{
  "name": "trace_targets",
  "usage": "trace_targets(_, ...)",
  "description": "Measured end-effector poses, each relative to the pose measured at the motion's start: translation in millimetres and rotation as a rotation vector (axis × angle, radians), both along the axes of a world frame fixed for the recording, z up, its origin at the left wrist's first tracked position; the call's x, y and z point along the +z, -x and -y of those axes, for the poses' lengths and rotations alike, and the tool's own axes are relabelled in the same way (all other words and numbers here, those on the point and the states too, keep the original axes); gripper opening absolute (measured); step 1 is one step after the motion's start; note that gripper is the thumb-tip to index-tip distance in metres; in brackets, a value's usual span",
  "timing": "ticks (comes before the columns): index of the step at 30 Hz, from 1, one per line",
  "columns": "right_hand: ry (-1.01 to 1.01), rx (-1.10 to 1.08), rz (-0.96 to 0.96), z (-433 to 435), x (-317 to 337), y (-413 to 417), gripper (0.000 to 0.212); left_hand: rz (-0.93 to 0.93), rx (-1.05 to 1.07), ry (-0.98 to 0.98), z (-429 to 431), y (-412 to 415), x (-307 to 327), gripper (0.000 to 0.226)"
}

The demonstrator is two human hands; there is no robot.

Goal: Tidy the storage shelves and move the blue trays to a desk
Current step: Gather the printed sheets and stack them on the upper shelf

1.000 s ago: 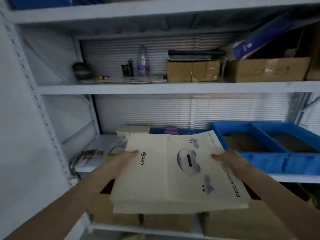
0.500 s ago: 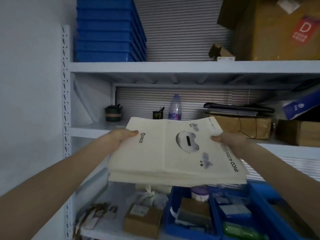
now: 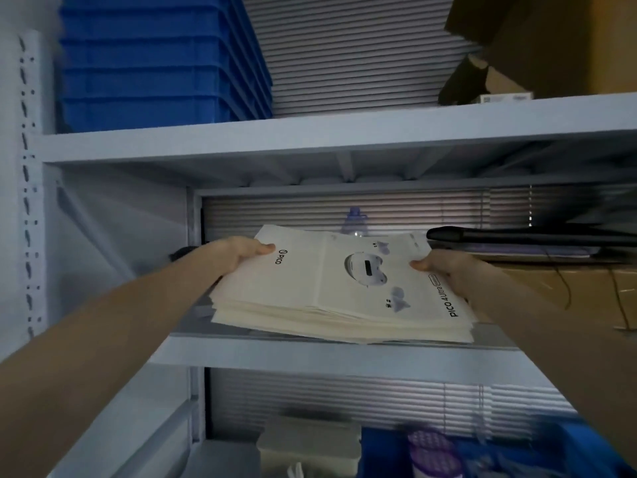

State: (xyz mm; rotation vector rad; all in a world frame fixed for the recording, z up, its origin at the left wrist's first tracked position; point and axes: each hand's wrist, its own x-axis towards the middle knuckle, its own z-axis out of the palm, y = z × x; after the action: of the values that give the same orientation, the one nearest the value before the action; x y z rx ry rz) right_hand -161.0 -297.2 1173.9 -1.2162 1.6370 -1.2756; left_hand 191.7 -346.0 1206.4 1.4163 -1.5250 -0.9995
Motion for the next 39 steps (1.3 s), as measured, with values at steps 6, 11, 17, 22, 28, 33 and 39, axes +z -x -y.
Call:
trace_targets(6, -0.06, -0.116, -0.107, 61, 0, -5, 0.032, 0.056, -0.054, -0.047, 105, 12, -21, 0.053)
trace_targets(11, -0.15, -0.188, -0.318, 83, -9, -10, 0.041, 0.234, -0.074, -0.041, 164, 27, -57, 0.064)
trace_targets(17, -0.166, -0.268, -0.504, 91, -26, -9, 0.055, 0.482, -0.174, 0.016, 166, 19, -61, 0.075)
trace_targets(22, -0.122, -0.282, -0.58, 87, -26, -9, 0.069, 0.516, -0.315, -0.103, 136, 7, -49, 0.081)
trace_targets(28, -0.039, -0.26, -0.575, 81, -16, -1, 0.071, 0.348, -0.245, -0.148, 116, 3, -56, 0.067)
trace_targets(33, -0.127, -0.235, -0.624, 67, -30, -9, 0.038, 0.334, -0.206, -0.09, 111, 4, -70, 0.072)
trace_targets(39, -0.029, 0.008, -1.128, 36, -17, -25, 0.067, 0.766, -0.398, 0.372, 67, 13, -62, 0.063)
